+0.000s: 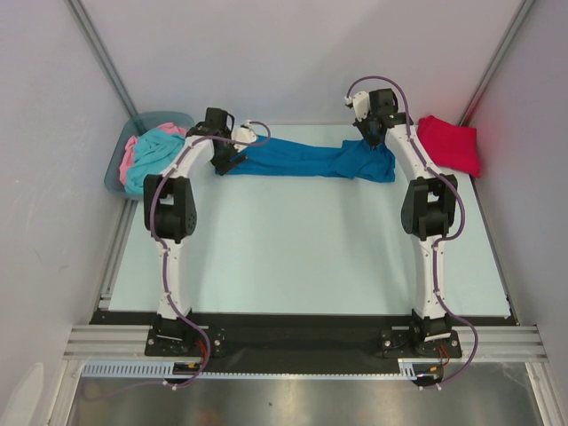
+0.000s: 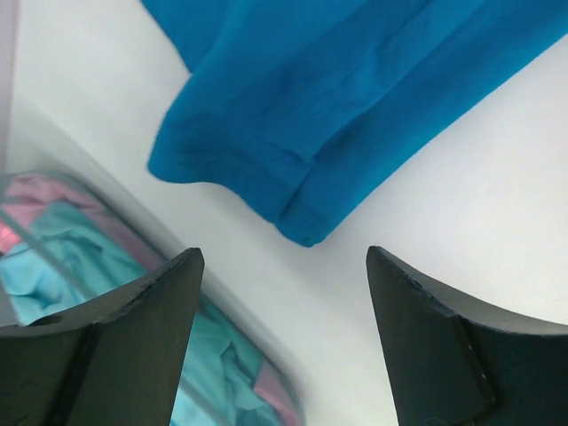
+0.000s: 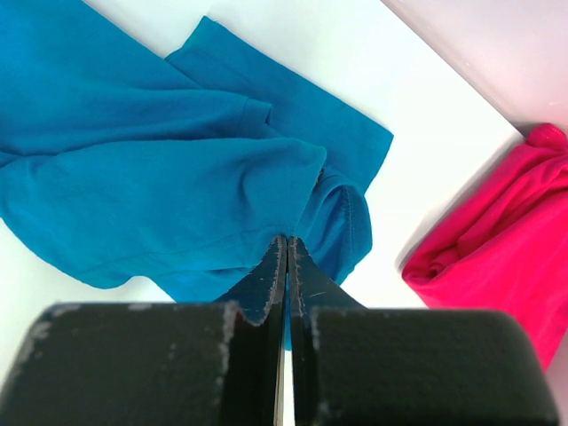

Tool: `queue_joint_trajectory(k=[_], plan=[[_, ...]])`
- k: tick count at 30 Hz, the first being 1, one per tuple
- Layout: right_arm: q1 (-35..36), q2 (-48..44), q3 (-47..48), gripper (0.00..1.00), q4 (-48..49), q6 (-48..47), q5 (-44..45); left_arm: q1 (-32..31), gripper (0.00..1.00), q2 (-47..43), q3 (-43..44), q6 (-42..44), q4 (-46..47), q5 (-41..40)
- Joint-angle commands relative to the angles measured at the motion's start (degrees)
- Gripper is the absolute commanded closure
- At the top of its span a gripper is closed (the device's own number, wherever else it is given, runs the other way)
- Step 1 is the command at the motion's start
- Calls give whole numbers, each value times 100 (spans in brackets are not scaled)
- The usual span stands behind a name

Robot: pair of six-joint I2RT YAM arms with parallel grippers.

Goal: Fold and stack the t-shirts
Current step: Flatten the tshirt out

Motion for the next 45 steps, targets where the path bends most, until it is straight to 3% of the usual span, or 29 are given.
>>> queue_joint_trajectory(k=[1, 9, 12, 13, 14, 15, 22, 45], plan=[[37, -266, 129, 100, 115, -22, 79, -23, 20, 77, 115, -190, -73, 280], [46, -274, 94, 100, 106, 4, 79, -14, 24, 279, 255, -146, 146, 113], [55, -283, 94, 100, 115, -13, 106, 38, 37, 341, 483, -242, 173, -28], [64, -274, 94, 100, 115, -22, 97, 82, 49, 350, 536, -278, 173, 33], [55, -274, 94, 100, 124, -31, 114, 100, 54, 341, 589, -287, 173, 51], [55, -274, 94, 100, 124, -31, 132, 109, 56, 324, 607, -304, 165, 51], [81, -266, 103, 100, 141, -49, 132, 126, 52, 420, 607, -225, 173, 42], [116, -292, 76, 100, 159, -136, 185, 179, 51, 860, 976, -111, 235, -116]])
